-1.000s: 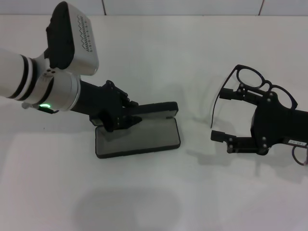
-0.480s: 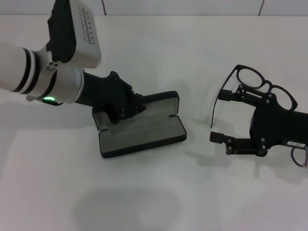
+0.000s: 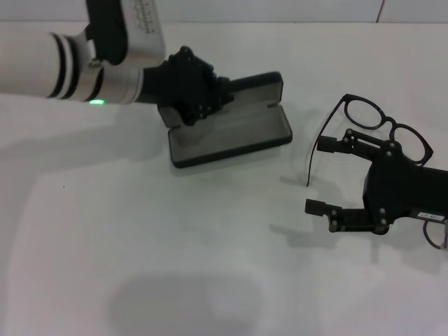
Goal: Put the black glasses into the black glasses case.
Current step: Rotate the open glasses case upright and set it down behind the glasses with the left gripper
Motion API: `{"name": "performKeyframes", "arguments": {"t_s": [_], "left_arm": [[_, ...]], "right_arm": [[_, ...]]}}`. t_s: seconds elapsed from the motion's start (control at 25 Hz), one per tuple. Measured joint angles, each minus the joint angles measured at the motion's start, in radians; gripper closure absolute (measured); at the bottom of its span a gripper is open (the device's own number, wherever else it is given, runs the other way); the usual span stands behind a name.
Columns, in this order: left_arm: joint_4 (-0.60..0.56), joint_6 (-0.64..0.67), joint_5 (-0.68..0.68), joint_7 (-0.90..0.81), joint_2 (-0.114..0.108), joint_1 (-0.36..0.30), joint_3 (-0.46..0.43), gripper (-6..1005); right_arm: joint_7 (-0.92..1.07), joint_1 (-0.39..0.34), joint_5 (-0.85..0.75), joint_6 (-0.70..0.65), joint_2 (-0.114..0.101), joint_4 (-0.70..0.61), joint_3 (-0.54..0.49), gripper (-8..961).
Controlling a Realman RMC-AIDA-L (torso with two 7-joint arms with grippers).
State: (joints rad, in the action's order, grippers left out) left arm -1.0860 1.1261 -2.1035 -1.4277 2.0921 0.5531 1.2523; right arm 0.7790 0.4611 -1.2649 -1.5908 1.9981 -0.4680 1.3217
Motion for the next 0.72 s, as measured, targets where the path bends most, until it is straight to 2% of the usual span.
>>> {"name": "performKeyframes", "arguments": {"t_s": [0.16, 0.4, 0.72], "left_arm": [[0.11, -0.056, -0.004, 0.054, 0.0, 0.075, 0.001, 730], [0.216, -0.133, 0.004, 0.117, 0.005, 0.13, 0.011, 707], [0.224, -0.206, 0.029, 0.12, 0.005, 0.131, 0.103, 677]], "right_arm": [[-0.013, -0.004, -0.007, 0.0, 0.001, 0.002, 0.001, 68], [-0.025, -0.013, -0.01, 0.0, 0.003, 0.002, -0.001, 68], [-0.026, -0.022, -0.01, -0.002, -0.002, 0.002, -0.004, 68]]}}
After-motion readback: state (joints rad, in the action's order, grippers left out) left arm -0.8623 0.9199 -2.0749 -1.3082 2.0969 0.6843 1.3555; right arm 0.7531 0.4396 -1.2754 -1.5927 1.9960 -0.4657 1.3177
